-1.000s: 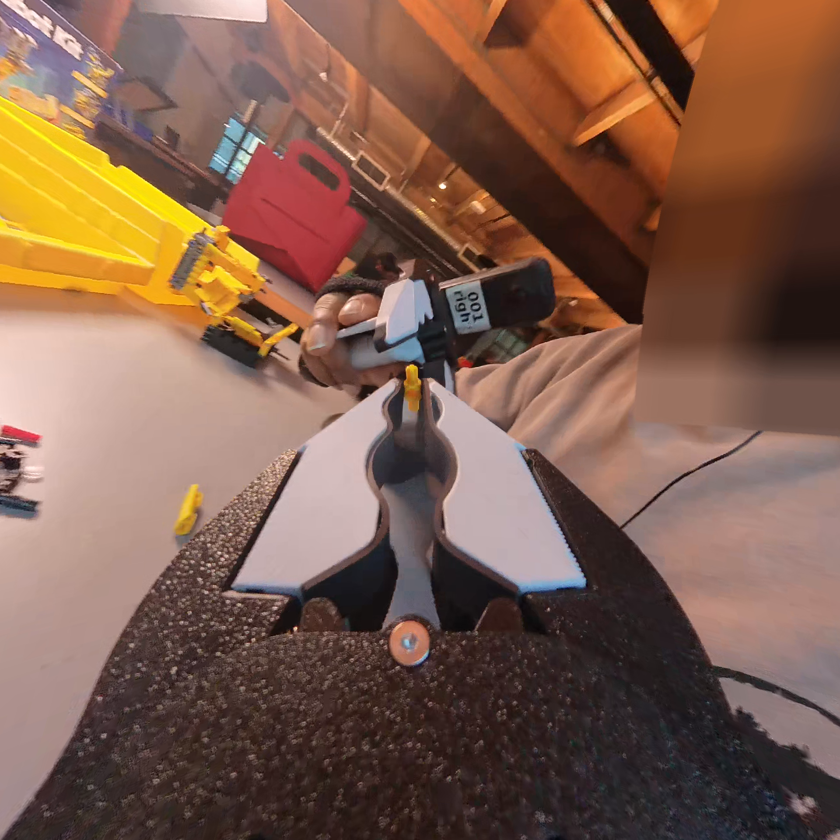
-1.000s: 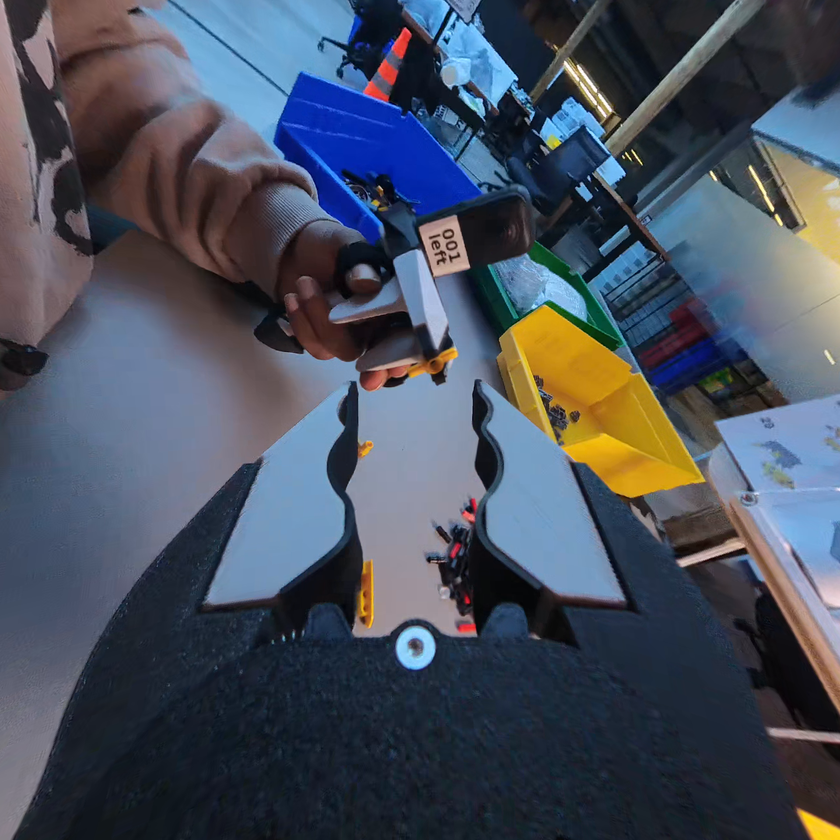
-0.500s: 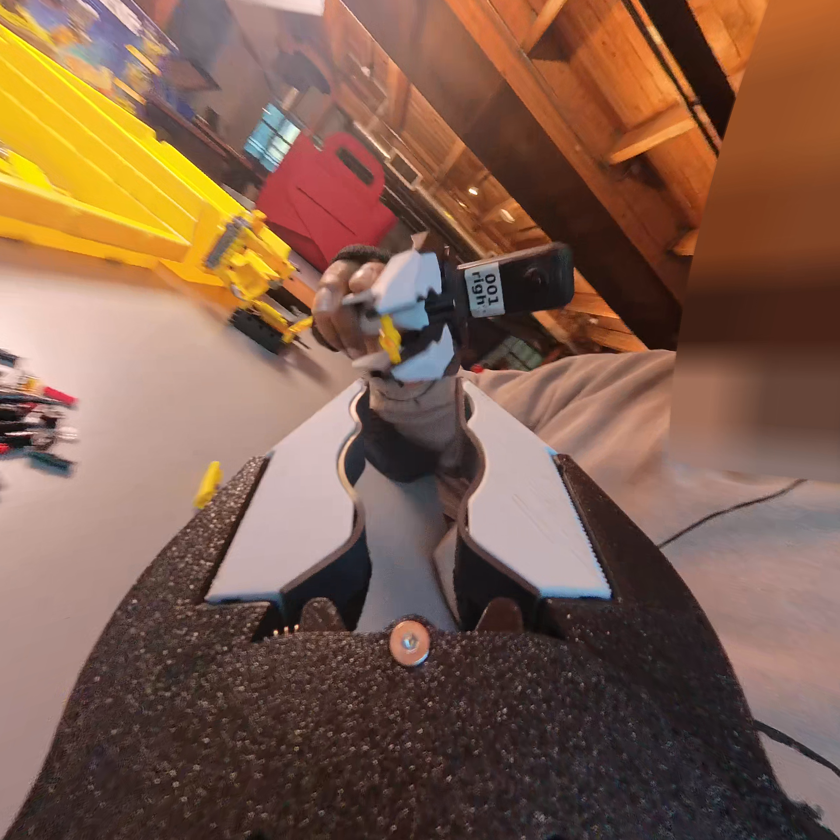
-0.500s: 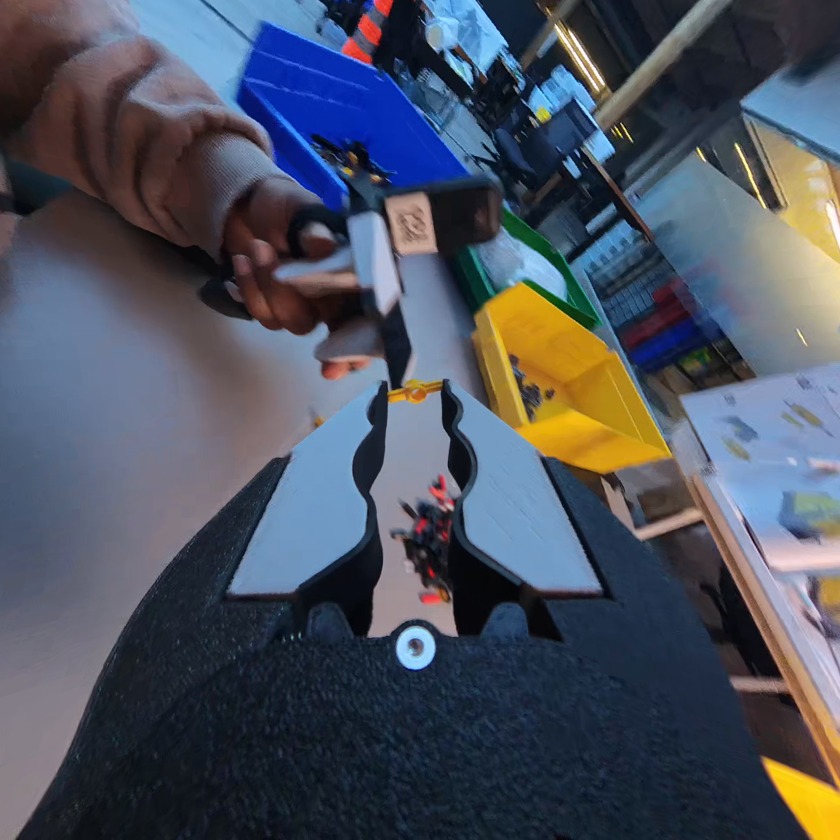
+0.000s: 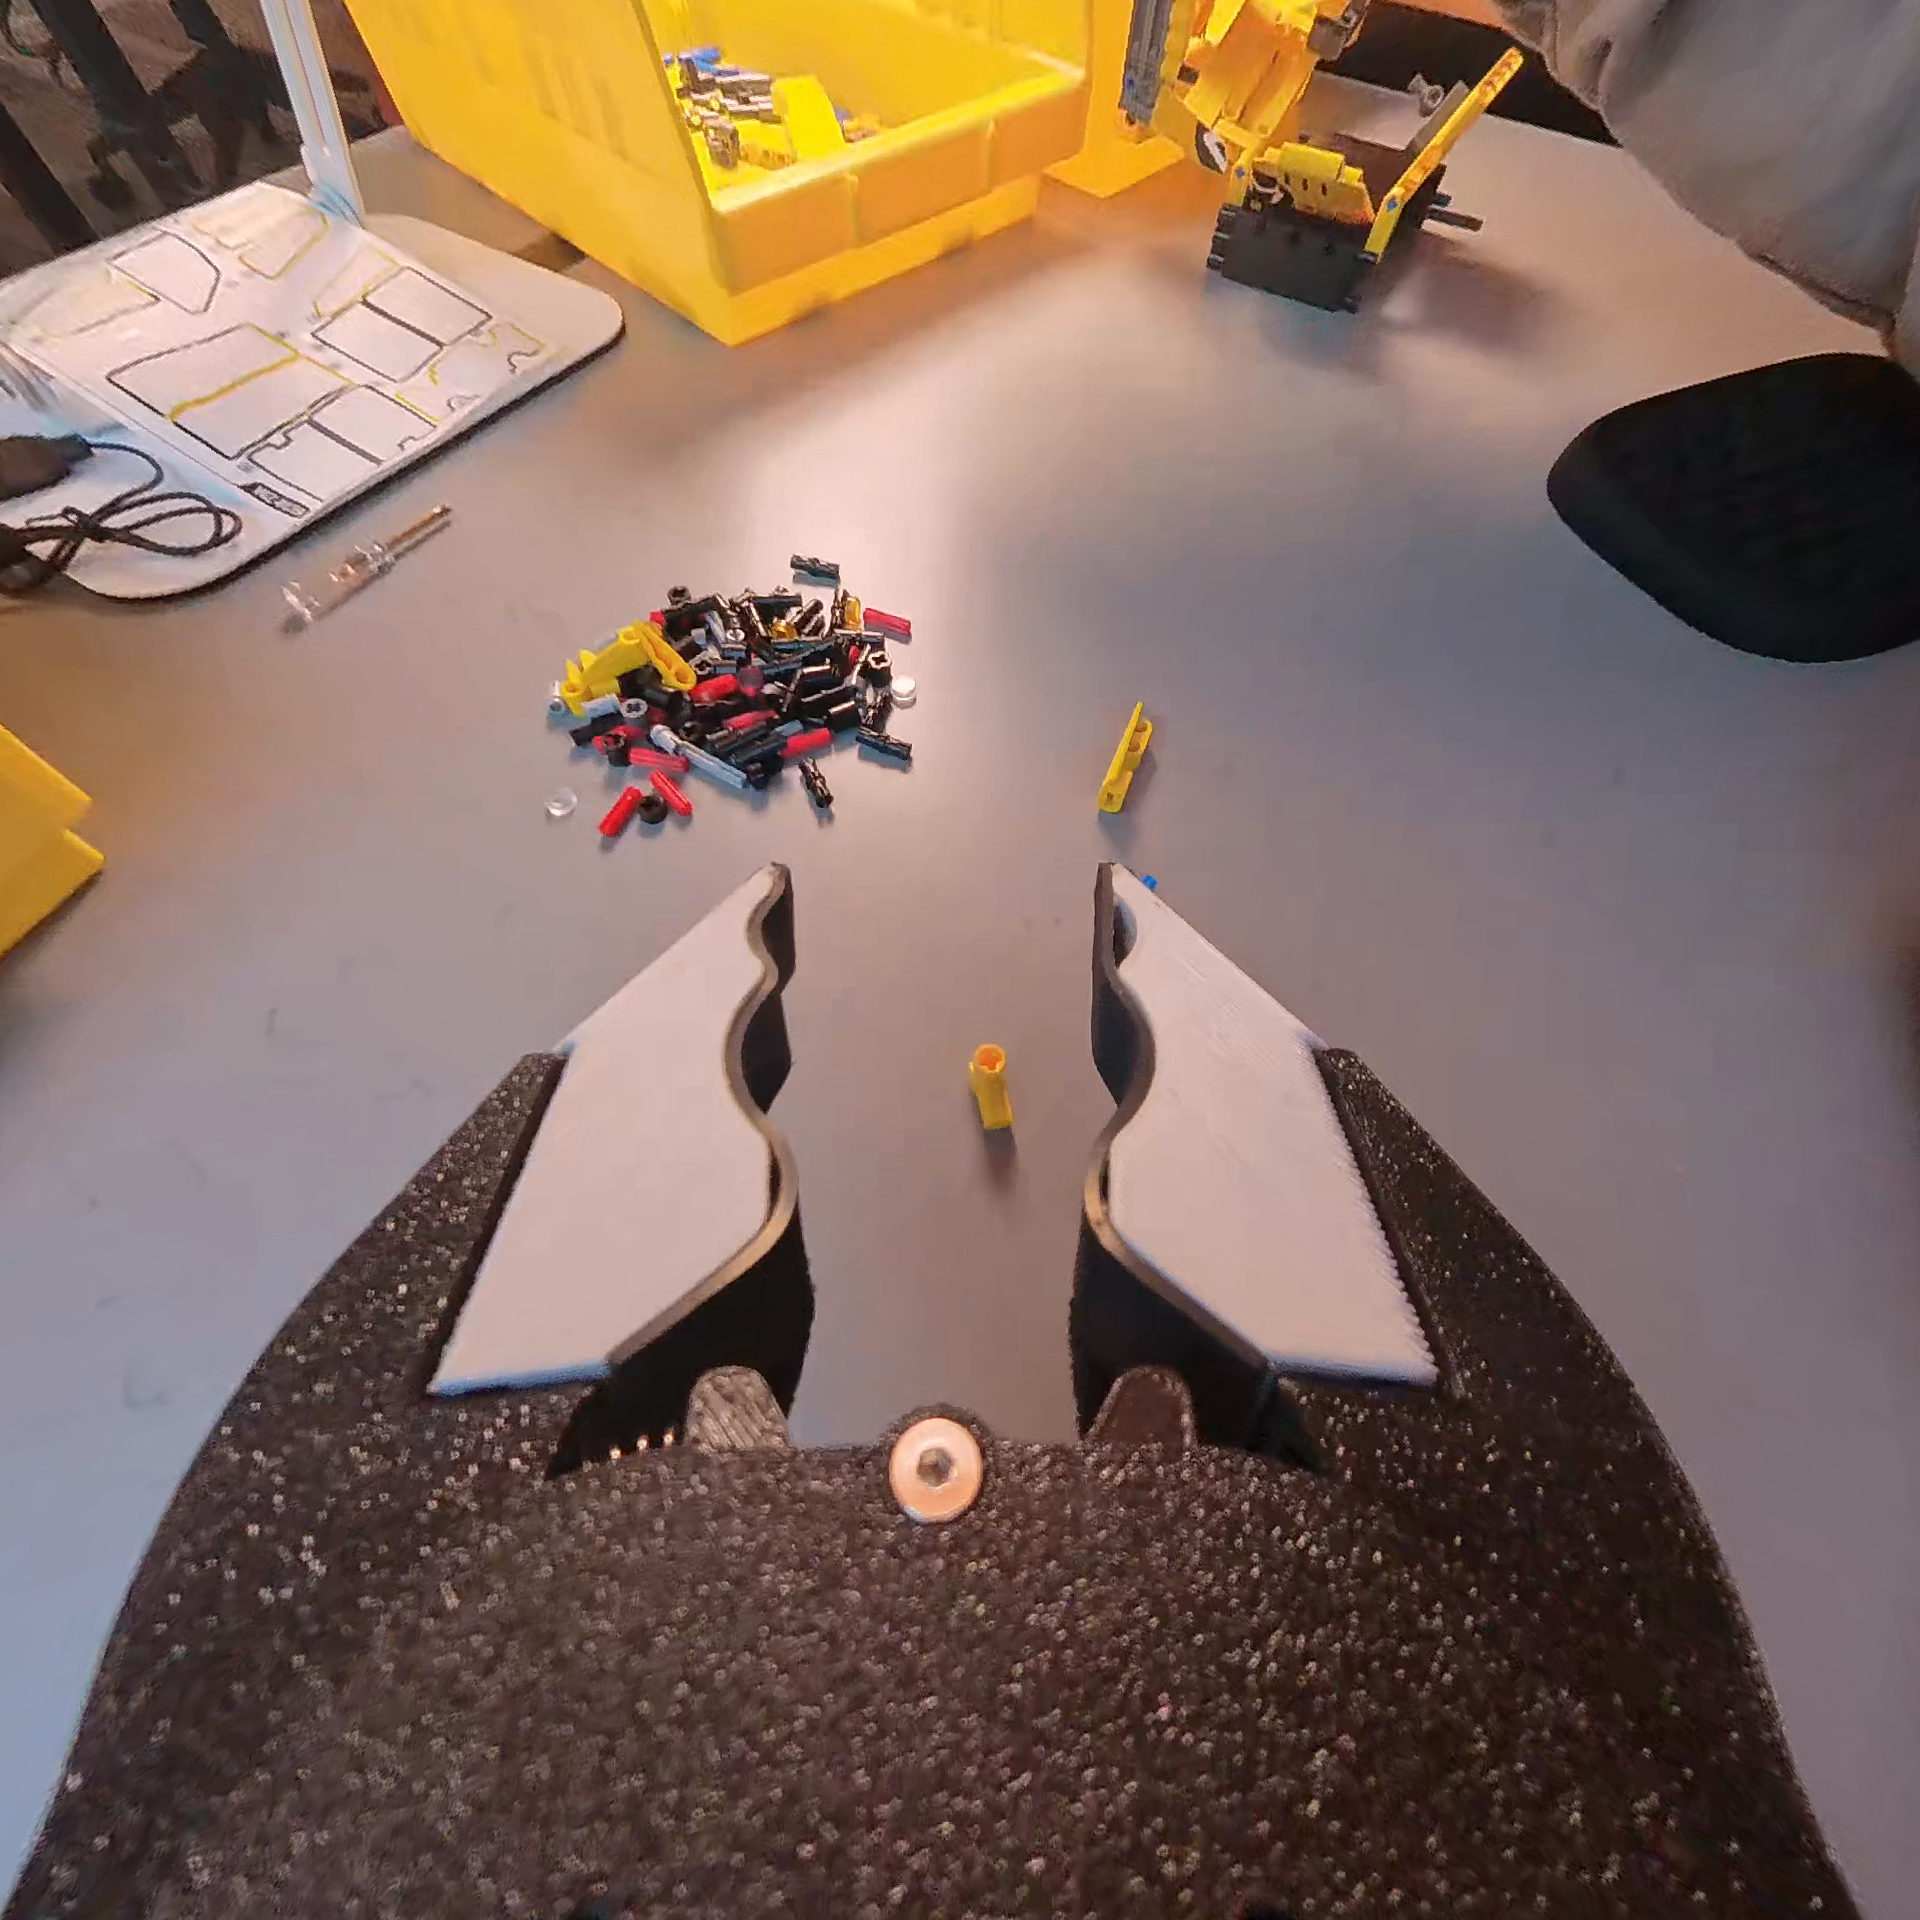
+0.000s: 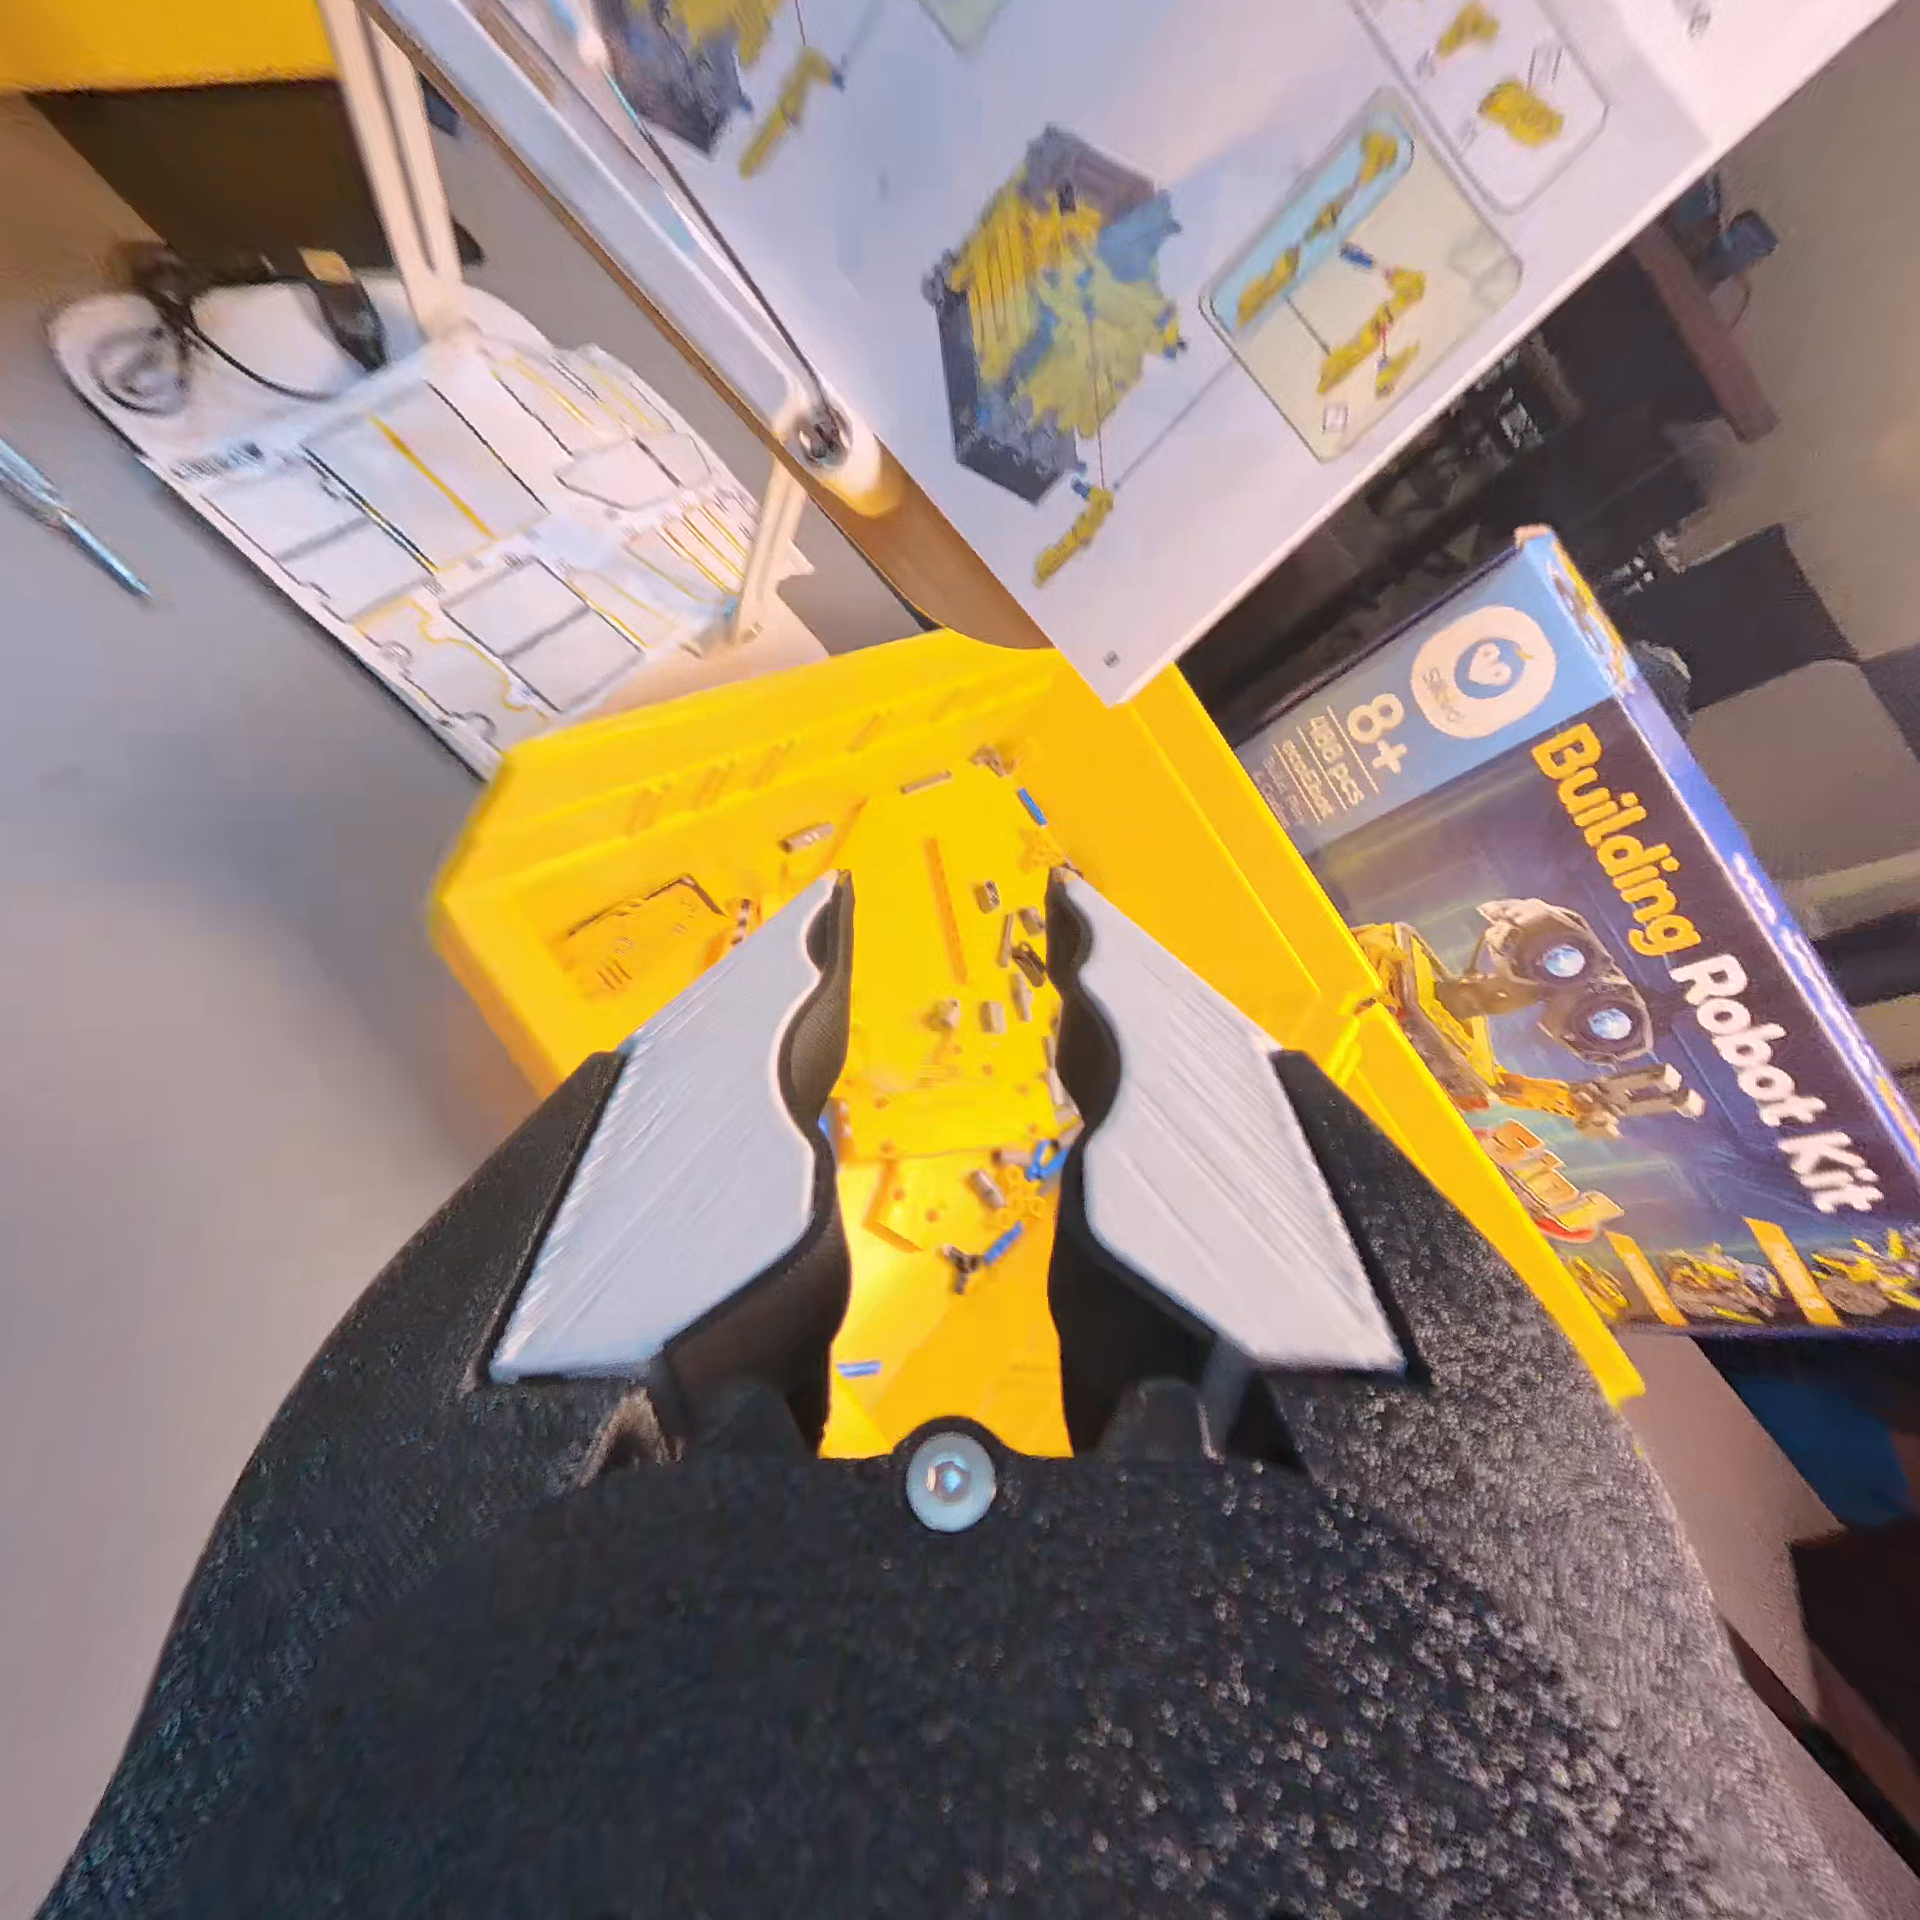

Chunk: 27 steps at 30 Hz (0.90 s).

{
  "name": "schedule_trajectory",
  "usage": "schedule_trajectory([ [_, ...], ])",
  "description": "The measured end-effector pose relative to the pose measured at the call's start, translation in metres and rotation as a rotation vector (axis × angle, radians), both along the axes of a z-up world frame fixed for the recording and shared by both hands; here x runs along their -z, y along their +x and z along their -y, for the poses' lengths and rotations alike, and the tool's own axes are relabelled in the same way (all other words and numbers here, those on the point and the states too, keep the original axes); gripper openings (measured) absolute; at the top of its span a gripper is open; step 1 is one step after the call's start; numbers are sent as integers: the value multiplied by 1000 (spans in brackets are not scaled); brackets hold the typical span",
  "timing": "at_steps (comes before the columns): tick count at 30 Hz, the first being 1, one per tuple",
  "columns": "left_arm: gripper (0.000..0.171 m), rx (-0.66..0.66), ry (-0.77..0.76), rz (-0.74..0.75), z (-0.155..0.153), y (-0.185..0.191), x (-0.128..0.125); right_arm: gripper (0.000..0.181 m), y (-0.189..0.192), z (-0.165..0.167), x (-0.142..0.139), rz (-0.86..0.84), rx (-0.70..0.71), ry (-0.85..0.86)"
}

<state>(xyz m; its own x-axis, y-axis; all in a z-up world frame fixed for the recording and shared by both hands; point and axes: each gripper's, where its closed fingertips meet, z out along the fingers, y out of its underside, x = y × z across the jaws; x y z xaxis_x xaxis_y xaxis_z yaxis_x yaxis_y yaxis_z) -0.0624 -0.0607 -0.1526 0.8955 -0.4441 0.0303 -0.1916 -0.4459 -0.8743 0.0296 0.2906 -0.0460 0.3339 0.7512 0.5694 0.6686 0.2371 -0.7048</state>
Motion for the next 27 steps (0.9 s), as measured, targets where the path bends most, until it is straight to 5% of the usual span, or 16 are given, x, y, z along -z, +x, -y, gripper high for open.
schedule_trajectory([
  [3,56,7,-30,-3,2,-1,6,38,-21,59,8,-53,-190,-125],
  [8,54,36,-74,-22,5,2,15,37,-31,222,64,76,-696,-568],
  [12,51,57,-84,-36,6,5,20,35,-18,291,117,275,-863,-602],
  [15,48,66,-94,-40,7,7,22,28,-19,308,143,341,-865,-583],
  [17,46,62,-107,-42,8,6,25,6,-22,308,153,368,-853,-534],
  [20,45,48,-132,-40,8,3,29,1,-29,305,140,306,-831,-551],
  [27,43,63,-113,30,9,7,19,0,-37,303,51,-135,-797,-1275],
])
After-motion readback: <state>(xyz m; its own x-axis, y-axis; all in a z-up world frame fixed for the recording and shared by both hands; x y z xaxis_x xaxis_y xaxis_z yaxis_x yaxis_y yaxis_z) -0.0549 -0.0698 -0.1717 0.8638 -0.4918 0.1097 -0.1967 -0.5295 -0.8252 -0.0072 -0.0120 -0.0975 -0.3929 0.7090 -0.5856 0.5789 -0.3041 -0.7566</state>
